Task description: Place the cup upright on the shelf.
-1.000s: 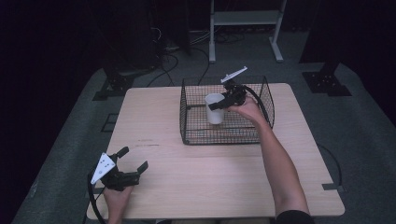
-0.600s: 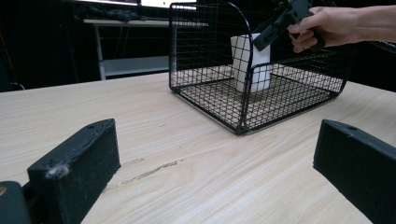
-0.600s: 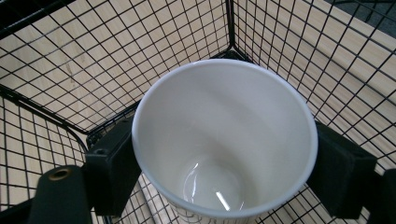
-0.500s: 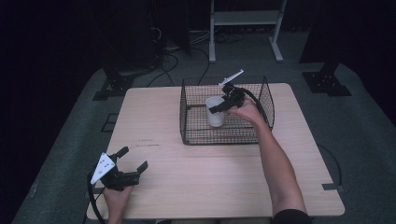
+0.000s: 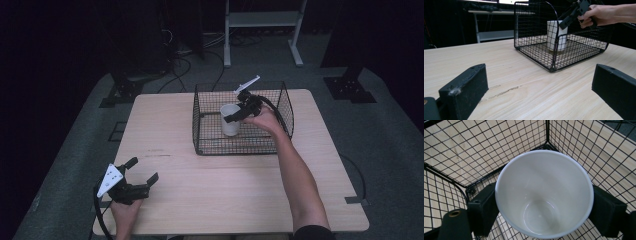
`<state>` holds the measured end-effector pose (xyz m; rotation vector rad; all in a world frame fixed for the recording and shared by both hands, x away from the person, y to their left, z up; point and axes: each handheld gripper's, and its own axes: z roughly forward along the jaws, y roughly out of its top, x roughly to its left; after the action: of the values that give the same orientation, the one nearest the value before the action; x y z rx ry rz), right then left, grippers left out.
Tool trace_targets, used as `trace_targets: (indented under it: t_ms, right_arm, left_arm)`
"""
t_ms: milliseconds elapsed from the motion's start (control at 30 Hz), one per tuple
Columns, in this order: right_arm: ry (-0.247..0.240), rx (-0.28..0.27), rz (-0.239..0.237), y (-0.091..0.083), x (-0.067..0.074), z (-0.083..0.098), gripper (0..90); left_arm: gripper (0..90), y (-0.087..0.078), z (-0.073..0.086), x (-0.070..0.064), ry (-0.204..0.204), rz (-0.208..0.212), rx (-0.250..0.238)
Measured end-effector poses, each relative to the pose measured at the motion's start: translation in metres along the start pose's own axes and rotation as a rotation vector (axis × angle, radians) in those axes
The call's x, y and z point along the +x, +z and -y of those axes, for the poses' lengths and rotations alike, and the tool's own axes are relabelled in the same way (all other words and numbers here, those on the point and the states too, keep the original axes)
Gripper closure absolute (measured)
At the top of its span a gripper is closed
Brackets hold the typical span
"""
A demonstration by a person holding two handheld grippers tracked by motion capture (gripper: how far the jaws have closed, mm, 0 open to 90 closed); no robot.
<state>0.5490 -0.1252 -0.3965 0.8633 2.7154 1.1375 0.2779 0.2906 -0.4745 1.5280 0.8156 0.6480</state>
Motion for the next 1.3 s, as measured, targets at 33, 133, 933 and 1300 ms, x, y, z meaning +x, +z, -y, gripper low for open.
trace_targets:
  t_ms: [33, 133, 933, 1300]
  right_arm:
    - [-0.009, 0.004, 0.004, 0.0, 0.002, -0.001, 18.1]
    - [-0.017, 0.009, 0.007, 0.001, 0.004, -0.001, 17.9]
    - [-0.046, -0.016, 0.031, -0.002, 0.013, 0.0, 15.0]
    - [-0.033, -0.075, 0.052, -0.014, 0.013, -0.004, 12.8]
  left_arm:
    - [0.0, 0.0, 0.0, 0.0, 0.001, -0.001, 0.0]
    - [0.0, 0.0, 0.0, 0.0, 0.001, -0.001, 0.0]
    - [0.0, 0.0, 0.0, 0.0, 0.004, -0.002, 0.002]
    - [0.0, 0.0, 0.0, 0.001, 0.003, -0.003, 0.003]
